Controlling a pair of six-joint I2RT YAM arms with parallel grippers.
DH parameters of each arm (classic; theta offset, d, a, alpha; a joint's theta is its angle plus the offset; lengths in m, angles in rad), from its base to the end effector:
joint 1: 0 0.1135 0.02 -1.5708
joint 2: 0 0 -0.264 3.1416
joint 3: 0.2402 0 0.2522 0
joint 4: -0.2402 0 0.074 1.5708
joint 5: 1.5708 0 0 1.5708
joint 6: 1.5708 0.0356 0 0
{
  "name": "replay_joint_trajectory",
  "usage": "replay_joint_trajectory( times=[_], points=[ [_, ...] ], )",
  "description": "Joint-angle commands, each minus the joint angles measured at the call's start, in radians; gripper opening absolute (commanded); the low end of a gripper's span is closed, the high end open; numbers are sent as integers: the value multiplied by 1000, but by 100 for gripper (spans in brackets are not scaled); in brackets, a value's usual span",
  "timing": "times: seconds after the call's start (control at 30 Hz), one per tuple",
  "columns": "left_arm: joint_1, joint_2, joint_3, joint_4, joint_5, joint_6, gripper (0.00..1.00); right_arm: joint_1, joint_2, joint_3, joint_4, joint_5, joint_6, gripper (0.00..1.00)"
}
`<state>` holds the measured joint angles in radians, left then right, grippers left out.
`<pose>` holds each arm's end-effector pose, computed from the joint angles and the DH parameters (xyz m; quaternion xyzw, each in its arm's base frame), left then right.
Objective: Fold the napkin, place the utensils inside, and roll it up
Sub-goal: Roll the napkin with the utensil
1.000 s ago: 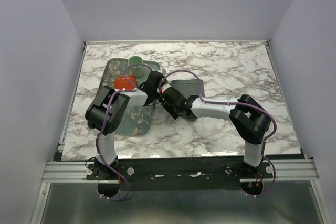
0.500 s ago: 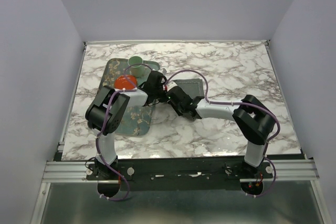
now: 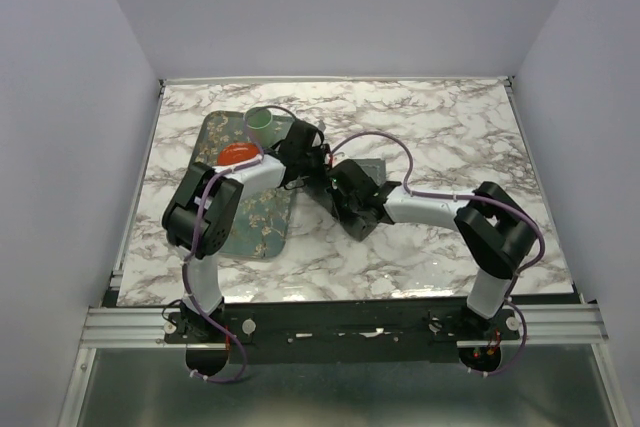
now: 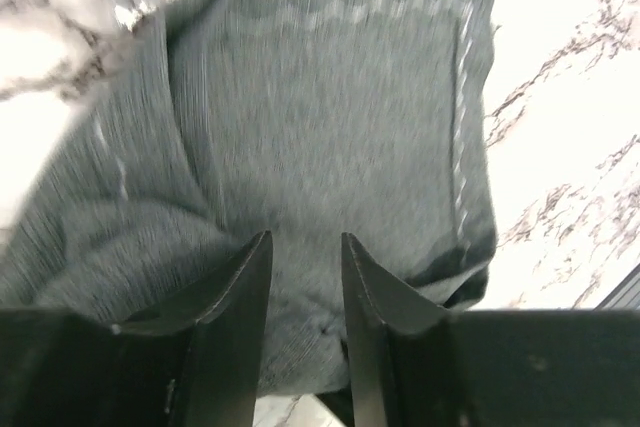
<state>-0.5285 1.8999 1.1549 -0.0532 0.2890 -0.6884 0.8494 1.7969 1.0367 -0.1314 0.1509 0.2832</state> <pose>0.3416 -0.2112 0.1639 -0.0191 0.9181 -0.3226 0.2297 0.2462 0.2718 0.1605 -0.2385 0.9098 0.1182 0.3184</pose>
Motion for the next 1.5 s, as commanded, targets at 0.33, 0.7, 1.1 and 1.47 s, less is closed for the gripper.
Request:
replay_joint_trajectory(
  times=[0.33,0.7,1.1,1.47],
  points=[
    [55,-107,98,-207,13,82,41,-91,32,-141,-11,-493,218,2],
    [-11,-234,-3,-272,27,133,43,-346,137,-250,231,-862,274,1],
    [-97,-219,-101,-126,-19,33,25,-394,186,-265,322,-973,330,2],
    [-61,-153,-138,-39,-37,3,21,-394,193,-138,93,-952,182,4]
  ],
)
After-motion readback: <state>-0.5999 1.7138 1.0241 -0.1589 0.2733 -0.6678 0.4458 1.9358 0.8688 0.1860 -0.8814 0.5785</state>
